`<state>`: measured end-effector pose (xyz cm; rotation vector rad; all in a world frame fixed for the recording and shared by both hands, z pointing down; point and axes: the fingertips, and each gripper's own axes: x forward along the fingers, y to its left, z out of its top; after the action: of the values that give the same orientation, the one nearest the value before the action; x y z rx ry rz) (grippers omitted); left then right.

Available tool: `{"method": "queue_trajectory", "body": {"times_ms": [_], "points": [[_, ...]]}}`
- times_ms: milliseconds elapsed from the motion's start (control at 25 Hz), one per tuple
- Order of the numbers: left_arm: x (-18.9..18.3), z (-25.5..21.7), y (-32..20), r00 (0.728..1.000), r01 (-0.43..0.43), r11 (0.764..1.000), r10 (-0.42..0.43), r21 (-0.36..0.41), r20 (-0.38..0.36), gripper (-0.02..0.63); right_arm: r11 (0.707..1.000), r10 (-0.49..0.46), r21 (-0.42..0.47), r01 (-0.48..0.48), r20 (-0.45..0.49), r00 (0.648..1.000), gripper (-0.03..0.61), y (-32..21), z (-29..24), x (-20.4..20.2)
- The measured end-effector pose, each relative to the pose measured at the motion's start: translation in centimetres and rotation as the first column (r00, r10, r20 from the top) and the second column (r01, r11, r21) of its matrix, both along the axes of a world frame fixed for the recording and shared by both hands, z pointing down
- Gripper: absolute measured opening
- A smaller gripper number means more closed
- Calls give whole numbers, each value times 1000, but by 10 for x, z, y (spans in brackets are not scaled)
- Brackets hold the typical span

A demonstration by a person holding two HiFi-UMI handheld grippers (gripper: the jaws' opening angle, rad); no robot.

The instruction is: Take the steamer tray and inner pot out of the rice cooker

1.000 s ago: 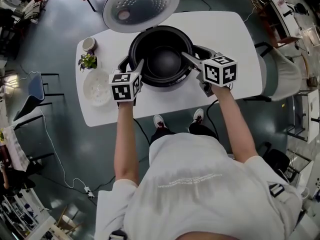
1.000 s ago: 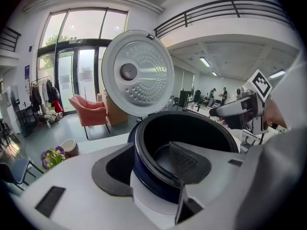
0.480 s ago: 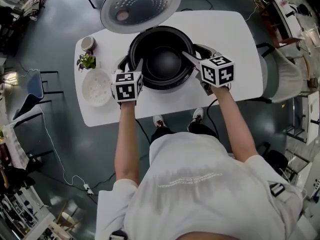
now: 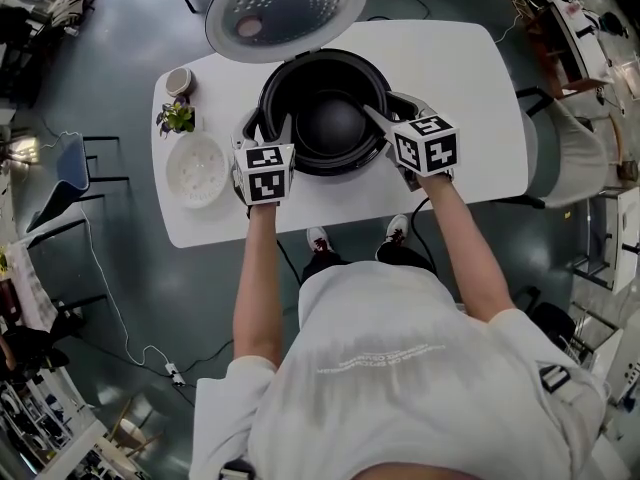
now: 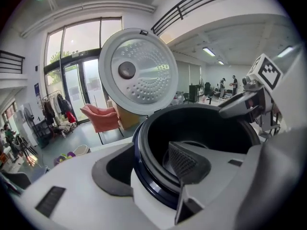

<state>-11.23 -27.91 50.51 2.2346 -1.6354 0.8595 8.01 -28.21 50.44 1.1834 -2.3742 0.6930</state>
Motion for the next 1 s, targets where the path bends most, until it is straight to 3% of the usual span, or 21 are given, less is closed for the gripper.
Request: {"method": "queue_trajectory", "body": {"times_ms": [160, 360, 560, 680, 1000], "points": [[2, 1, 2, 998, -26, 1000, 27, -8, 56, 230, 1000, 8, 20, -8, 28, 1000, 188, -1, 0, 0], [2, 3, 2, 1000, 2, 1000, -2, 8, 27, 204, 1000, 12, 9, -12, 34, 999, 172, -2, 2, -1], [-3, 2, 0, 998, 61, 998, -61, 7, -30, 152, 998, 49, -52, -47, 23, 999, 152, -3, 3, 1], [-7, 0, 2, 994, 92, 996, -91, 1, -67, 133, 993, 71, -98, -64, 72, 995, 122, -2, -3, 3], [-10, -30, 8, 961, 165, 984, -146, 65, -235, 86, 993, 109, -53, -104, 108, 988, 98, 8, -30, 11]]}}
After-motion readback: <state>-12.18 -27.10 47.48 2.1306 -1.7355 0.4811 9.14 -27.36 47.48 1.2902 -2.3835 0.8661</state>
